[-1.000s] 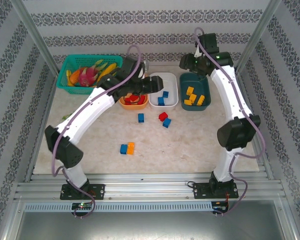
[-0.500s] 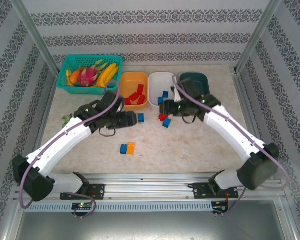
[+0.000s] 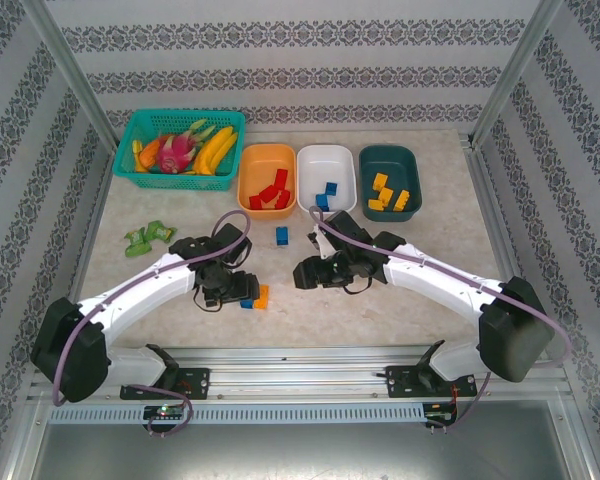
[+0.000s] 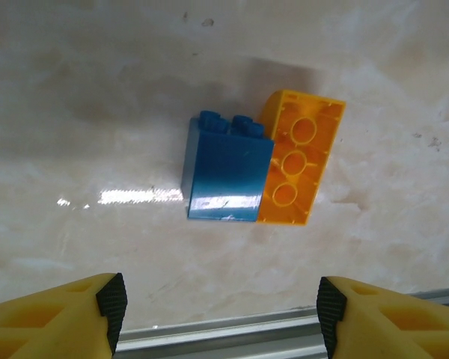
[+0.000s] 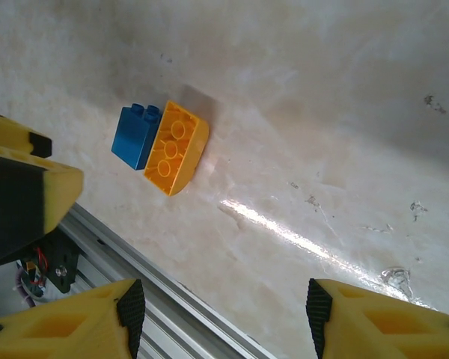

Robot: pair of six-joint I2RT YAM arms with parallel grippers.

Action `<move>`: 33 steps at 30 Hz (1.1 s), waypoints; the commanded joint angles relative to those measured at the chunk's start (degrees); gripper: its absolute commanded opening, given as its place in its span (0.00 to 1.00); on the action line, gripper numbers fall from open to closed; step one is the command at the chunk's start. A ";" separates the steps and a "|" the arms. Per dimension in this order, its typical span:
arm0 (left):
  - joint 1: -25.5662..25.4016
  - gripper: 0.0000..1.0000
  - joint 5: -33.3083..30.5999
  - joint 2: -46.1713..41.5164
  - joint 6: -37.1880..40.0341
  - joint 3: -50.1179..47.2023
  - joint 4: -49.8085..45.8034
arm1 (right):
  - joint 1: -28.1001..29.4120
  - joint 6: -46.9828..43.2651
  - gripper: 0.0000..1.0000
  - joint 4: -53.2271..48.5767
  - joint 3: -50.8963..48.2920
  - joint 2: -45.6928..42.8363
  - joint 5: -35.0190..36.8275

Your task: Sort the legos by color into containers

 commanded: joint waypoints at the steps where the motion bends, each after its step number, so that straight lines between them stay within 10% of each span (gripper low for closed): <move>1: -0.81 0.70 1.29 2.55 2.68 -0.46 3.73 | -0.30 -0.96 0.61 1.05 -0.15 0.74 -1.34; 33: 0.99 0.43 -2.28 10.59 6.59 -1.07 6.60 | -0.85 -0.51 0.61 0.69 2.97 2.44 -1.69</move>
